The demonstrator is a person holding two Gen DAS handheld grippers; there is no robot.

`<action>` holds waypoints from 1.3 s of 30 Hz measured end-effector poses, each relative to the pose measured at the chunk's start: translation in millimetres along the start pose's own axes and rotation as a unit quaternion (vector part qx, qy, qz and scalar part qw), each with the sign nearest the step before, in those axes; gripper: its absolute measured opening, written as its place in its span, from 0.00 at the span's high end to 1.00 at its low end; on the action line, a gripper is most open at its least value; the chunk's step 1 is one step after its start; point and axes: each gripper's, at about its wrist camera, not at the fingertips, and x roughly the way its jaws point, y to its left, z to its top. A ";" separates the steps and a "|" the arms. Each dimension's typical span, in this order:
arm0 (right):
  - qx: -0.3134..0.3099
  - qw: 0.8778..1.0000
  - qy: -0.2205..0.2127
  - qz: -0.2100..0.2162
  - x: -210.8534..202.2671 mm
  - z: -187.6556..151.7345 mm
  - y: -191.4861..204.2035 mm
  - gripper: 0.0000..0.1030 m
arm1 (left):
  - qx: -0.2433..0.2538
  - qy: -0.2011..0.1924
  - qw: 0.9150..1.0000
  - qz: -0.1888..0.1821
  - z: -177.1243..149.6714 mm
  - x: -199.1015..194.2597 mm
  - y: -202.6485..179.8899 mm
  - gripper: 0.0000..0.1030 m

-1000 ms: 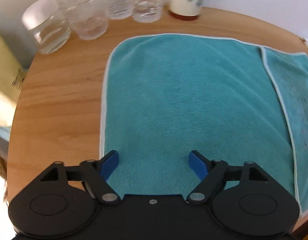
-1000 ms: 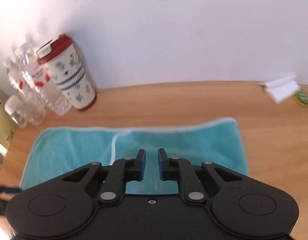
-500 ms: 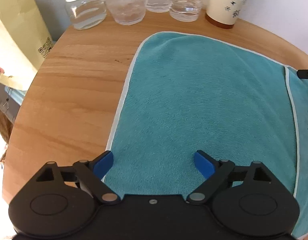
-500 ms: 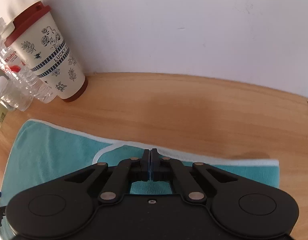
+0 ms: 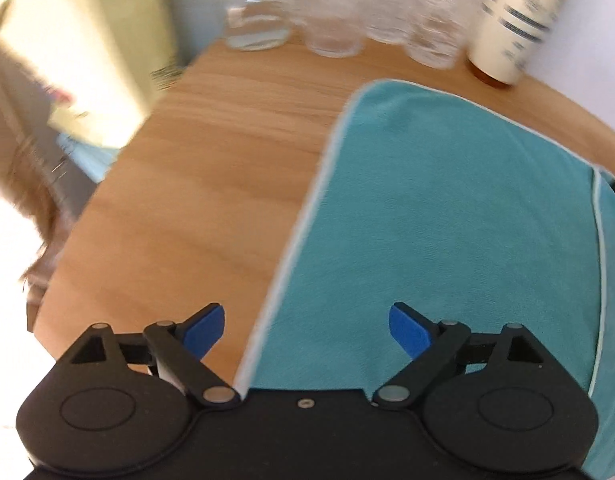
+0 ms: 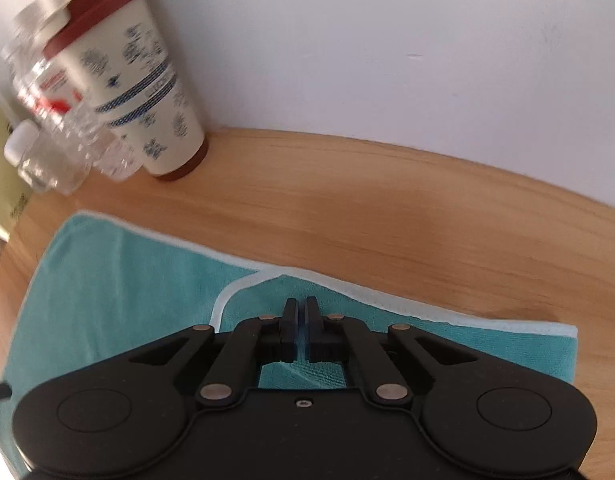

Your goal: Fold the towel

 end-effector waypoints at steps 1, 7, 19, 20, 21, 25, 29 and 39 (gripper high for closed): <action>-0.021 1.000 -0.004 0.000 -3.1 1.4 8.9 0.91 | -0.008 0.002 1.000 -0.002 -4.2 -2.4 7.0 0.11; -0.123 0.989 -0.023 0.085 -4.2 28.5 102.2 0.66 | -0.082 0.012 0.997 -0.002 -23.2 -9.5 35.6 0.15; -0.333 0.933 0.030 0.134 80.2 68.5 247.3 0.65 | -0.234 0.046 0.971 -0.008 -44.7 -5.6 44.0 0.17; -0.340 0.931 0.031 0.130 83.0 67.5 249.1 0.65 | -0.242 0.048 0.969 -0.014 -46.6 -3.8 43.7 0.17; -0.347 0.929 0.033 0.127 87.6 67.0 252.0 0.65 | -0.252 0.052 0.966 -0.021 -48.2 -2.1 43.5 0.18; -0.350 0.929 0.030 0.118 101.3 70.8 262.4 0.65 | -0.252 0.034 0.967 -0.023 -49.2 -4.5 37.5 0.22; -0.356 0.927 0.029 0.114 109.4 69.1 269.4 0.63 | -0.258 0.026 0.966 -0.022 -50.4 -6.3 32.1 0.32; -0.304 0.942 0.039 0.135 101.3 72.0 248.9 0.96 | -0.251 0.010 0.967 -0.044 -48.9 -3.7 15.9 0.88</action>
